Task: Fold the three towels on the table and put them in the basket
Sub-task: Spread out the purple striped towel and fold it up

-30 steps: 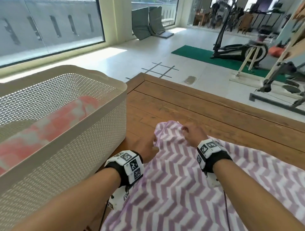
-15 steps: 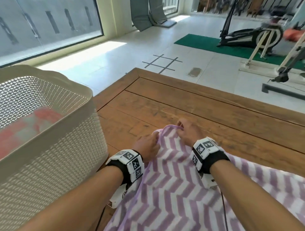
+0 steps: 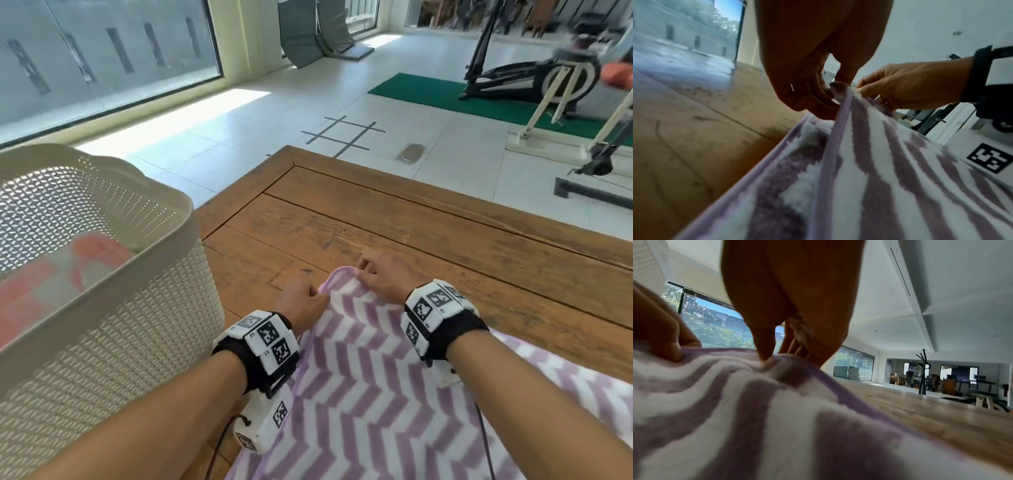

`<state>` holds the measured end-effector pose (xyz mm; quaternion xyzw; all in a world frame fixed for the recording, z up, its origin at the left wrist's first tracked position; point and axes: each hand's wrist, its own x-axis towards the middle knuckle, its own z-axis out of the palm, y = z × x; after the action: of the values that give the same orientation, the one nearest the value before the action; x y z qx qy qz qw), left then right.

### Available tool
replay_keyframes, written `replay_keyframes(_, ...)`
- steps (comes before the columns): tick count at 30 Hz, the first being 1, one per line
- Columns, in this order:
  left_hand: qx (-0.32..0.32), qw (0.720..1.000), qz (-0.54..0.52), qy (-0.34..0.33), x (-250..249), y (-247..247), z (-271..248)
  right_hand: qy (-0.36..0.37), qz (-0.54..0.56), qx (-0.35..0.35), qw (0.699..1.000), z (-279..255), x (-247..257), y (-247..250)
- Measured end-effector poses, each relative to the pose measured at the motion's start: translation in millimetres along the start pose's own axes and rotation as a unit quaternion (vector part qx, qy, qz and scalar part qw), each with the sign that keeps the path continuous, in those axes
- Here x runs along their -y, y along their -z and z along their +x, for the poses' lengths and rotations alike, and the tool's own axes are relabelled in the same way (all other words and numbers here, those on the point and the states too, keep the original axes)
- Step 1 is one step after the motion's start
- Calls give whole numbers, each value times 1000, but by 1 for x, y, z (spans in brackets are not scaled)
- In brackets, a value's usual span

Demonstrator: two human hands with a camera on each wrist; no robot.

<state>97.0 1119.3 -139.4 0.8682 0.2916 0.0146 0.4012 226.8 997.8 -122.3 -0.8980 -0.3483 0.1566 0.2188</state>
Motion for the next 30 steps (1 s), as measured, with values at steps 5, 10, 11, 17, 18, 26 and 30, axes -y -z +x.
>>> replay_keyframes(5, -2, 999, 6, 33, 14, -9, -5, -1, -38, 16, 999, -4, 1, -13)
replay_keyframes(10, 86, 993, -32, 76, 17, 0, -25, 5, -127, -28, 991, -4, 0, -25)
replay_keyframes(11, 117, 989, -47, 81, 18, 2, -32, -4, -126, -40, 991, -3, 1, -26)
replay_keyframes(17, 80, 985, -123, 94, 30, 17, -63, -34, -161, -19, 986, 5, 17, -27)
replay_keyframes(18, 95, 982, -127, 103, 31, 20, -67, -31, -172, -17, 985, 3, 19, -28)
replay_keyframes(26, 173, 978, -75, 85, 47, 28, -117, 15, -193, 113, 975, -25, 47, -45)
replay_keyframes(30, 124, 984, -91, 91, 57, 36, -133, 4, -277, 149, 949, -31, 49, -57)
